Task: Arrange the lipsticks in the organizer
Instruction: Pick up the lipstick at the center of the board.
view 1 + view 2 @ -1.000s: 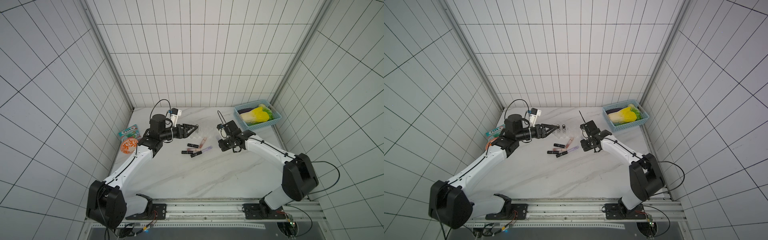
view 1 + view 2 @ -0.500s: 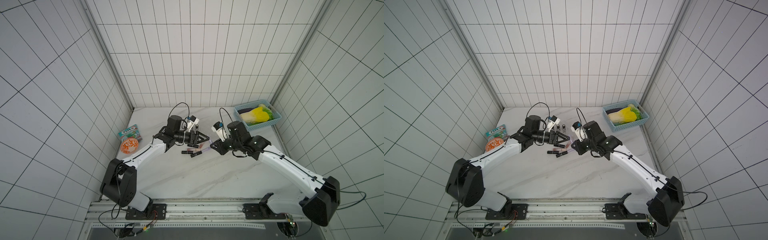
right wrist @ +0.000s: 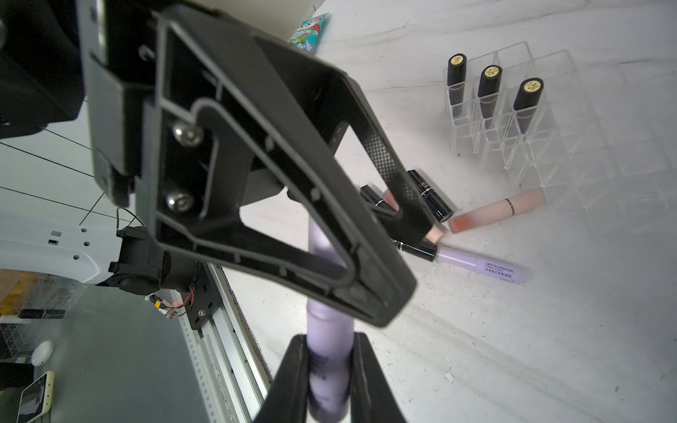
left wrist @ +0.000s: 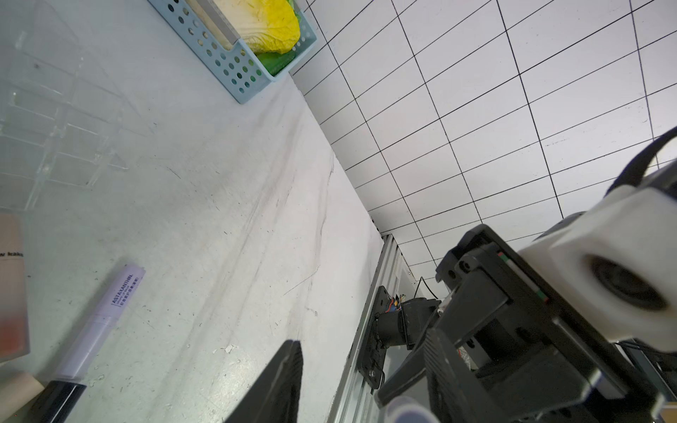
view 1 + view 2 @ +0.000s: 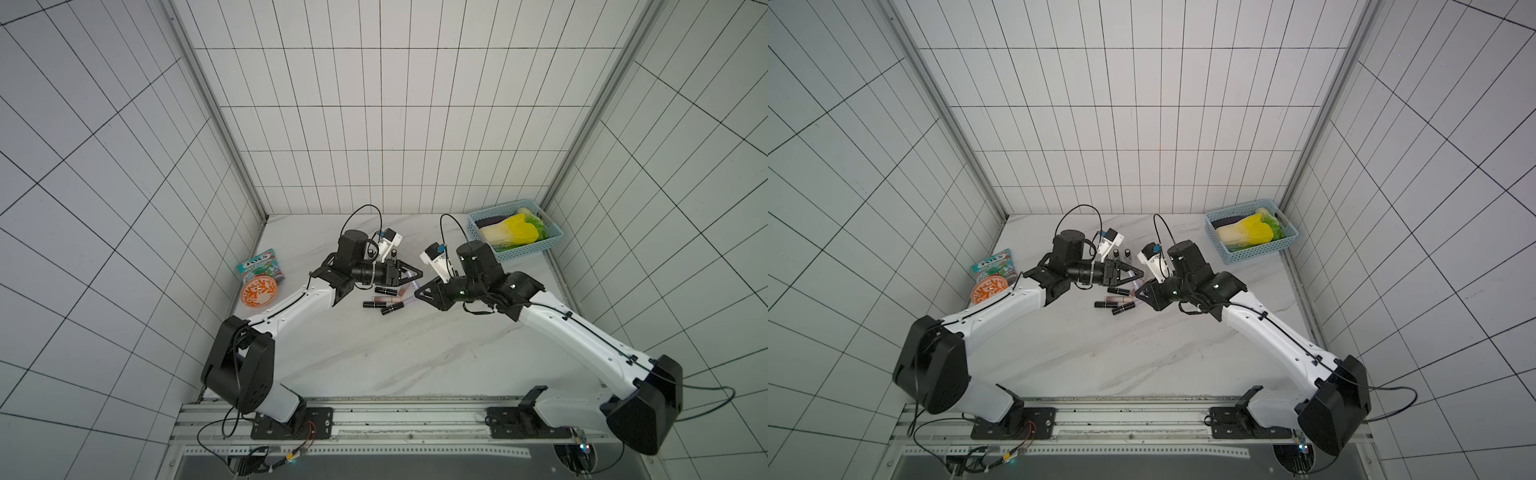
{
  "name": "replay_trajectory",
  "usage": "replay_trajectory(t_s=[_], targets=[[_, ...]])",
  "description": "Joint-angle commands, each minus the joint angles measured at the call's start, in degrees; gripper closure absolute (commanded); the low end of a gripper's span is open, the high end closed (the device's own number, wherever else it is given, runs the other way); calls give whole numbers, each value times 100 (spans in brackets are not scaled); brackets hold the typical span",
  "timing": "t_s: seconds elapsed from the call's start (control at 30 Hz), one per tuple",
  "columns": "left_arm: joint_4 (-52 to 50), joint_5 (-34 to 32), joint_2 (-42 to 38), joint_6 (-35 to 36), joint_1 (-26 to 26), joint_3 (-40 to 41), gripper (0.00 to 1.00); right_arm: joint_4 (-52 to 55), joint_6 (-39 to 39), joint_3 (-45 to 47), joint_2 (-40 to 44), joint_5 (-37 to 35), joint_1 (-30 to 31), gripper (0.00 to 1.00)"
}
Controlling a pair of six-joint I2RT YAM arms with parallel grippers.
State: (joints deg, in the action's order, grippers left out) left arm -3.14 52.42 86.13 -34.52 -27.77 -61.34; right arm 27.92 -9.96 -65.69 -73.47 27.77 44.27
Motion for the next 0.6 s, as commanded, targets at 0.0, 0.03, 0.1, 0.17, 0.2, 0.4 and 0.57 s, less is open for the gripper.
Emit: replay_trajectory(t_s=[0.0,0.03,0.1,0.17,0.2,0.4,0.57], targets=[[254,-156,-234,-20,78,33,53,-103,-42,138,77,106,20,87],[250,-150,-250,-19,95,50,56,-103,-33,136,86,71,21,87],[252,-137,-271,-28,105,59,62,-94,-16,135,100,23,22,87],[251,-110,-265,-45,103,52,70,-94,-9,115,99,-11,20,87],[251,-89,-263,-46,97,52,73,-94,0,117,89,-31,20,87],[194,7,-254,-13,96,43,85,-76,20,88,80,-139,12,87],[71,102,-287,60,96,13,50,-67,29,73,121,-187,-62,88]])
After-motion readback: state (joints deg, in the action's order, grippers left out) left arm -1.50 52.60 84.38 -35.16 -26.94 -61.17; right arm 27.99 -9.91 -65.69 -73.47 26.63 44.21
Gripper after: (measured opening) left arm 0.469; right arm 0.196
